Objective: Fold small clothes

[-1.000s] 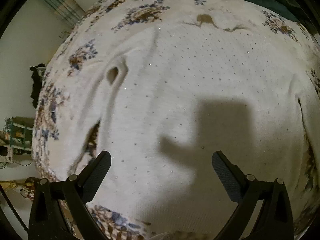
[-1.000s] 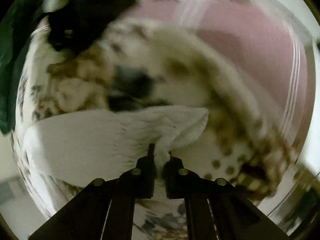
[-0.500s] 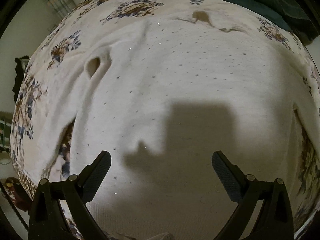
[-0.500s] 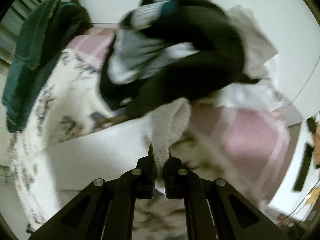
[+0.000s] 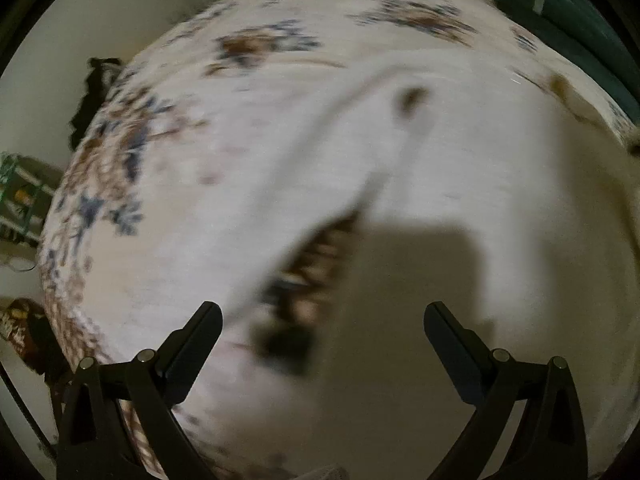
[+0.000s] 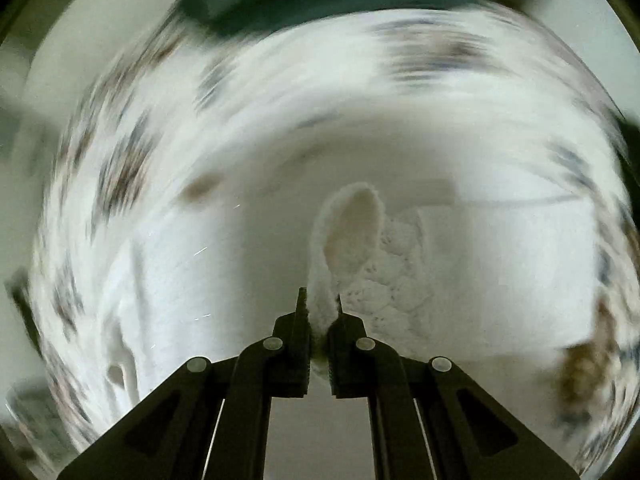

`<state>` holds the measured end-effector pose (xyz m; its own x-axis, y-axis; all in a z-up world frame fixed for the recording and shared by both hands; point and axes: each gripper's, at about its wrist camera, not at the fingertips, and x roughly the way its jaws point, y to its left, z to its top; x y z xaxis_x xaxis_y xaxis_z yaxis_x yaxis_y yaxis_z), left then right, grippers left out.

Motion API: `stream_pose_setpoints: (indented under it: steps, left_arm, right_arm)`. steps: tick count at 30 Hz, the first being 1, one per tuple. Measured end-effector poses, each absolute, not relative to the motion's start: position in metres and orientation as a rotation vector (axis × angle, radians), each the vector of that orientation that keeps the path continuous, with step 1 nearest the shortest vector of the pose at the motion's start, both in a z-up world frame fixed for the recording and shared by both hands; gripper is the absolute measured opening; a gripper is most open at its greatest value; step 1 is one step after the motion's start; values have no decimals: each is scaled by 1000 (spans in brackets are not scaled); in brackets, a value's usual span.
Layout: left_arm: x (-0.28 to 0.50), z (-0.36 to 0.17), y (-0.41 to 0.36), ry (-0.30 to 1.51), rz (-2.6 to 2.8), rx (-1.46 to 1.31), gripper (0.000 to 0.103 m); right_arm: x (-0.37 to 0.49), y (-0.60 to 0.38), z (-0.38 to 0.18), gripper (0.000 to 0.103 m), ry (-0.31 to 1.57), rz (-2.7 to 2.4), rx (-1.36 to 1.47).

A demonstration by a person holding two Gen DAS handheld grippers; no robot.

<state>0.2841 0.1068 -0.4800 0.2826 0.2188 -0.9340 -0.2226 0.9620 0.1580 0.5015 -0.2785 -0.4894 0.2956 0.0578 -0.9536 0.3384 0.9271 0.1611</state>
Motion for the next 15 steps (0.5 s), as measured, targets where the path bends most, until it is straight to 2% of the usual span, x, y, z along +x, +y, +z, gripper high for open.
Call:
stream_pose_setpoints:
  steps: [6,11,13,15]
  left_arm:
    - [272,-477,176,1204,378,-8,103]
    - [264,-483,211,1215,410,-54,103]
    - [260,-482,227,1229,416,-90,103]
    - [253,-479,245,1252,424,-144,103]
  right_arm:
    - [558,-66,-521,6,1339,-15,135]
    - [570,8,-559,8,1435,-42,-23]
    - [568,7,-562,15,1457,-20,27]
    - [555,-7,-552,35,1473,46,158]
